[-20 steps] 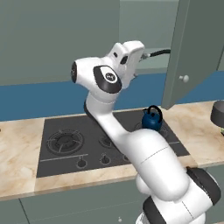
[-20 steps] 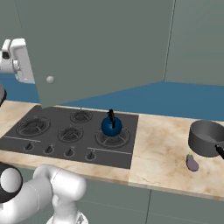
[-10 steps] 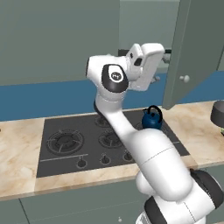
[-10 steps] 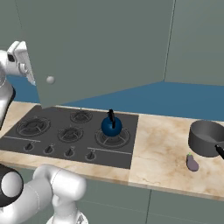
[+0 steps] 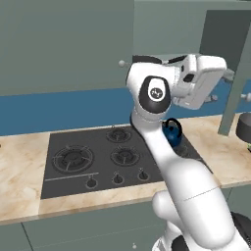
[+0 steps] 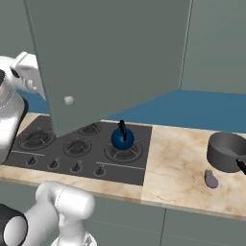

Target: Pick the pan from the cabinet and place it on the stove. Then turn on the stove burner for the pan.

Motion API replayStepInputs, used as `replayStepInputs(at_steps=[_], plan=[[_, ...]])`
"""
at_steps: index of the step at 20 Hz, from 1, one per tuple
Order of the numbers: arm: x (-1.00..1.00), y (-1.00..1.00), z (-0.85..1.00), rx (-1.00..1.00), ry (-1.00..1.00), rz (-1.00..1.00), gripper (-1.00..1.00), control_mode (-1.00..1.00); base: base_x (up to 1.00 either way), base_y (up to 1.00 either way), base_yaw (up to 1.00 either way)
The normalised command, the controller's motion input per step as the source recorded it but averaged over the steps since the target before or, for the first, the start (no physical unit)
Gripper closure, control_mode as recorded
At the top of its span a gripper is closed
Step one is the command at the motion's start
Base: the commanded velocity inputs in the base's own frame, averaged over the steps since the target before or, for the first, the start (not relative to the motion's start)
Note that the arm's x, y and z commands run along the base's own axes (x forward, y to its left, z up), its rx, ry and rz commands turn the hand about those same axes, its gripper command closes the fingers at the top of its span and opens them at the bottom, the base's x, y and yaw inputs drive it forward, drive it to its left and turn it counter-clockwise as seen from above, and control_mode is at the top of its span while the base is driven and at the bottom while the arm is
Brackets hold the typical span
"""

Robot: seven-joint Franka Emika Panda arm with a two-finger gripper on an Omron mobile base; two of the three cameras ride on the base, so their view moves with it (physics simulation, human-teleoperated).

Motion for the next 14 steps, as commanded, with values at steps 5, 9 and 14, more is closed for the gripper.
replayStepInputs(at_steps=[5,9,14], plan=[[-0.49,-0.94,0.0,0.04,0.0,-0.09,-1.0,-1.0,0.0,0.0,0.0],[-0.18,-0.99,0.0,0.02,0.01,-0.01,-1.0,-1.0,0.0,0.0,0.0],[-0.01,-1.0,0.0,0.02,0.0,0.0,-1.0,-1.0,0.0,0.0,0.0]])
